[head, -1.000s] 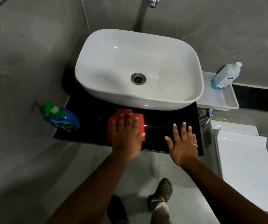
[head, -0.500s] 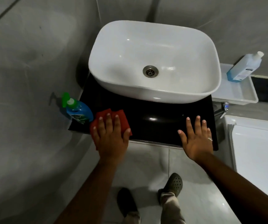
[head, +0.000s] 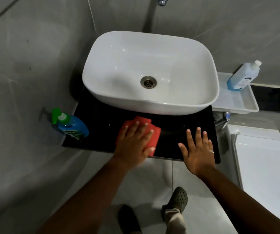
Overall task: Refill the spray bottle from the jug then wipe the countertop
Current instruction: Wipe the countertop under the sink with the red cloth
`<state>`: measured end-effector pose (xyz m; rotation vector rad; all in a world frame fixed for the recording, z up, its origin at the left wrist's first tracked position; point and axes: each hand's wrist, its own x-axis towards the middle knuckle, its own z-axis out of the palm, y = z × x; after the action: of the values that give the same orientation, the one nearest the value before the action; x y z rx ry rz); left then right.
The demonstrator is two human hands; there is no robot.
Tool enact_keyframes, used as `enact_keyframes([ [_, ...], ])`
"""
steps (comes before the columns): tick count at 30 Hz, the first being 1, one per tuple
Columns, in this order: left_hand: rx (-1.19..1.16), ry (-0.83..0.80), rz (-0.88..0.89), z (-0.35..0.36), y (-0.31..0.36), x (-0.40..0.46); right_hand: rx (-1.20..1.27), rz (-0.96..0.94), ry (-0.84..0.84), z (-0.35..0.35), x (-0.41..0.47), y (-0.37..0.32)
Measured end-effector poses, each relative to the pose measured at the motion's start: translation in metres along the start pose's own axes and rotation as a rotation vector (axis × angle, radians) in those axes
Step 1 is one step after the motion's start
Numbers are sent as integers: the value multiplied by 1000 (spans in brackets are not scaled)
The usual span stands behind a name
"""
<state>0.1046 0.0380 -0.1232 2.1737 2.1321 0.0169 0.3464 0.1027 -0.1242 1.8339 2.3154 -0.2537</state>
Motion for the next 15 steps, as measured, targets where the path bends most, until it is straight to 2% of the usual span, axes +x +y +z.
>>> enact_keyframes([
  [3,-11,24,-334,-4,-43,0,0,-1,-12,-3,-2,-2],
  [5,-96,7,-524,-7,-41,12,2,10,-12,-3,-2,-4],
  [9,-206,4,-704,-8,-1,43,-10,6,-6,-1,-2,-5],
  [12,-194,4,-599,-8,32,45,-19,4,-12,-1,-1,-4],
  [15,-191,28,-246,-5,71,26,-13,-3,-20,-4,-2,-4],
])
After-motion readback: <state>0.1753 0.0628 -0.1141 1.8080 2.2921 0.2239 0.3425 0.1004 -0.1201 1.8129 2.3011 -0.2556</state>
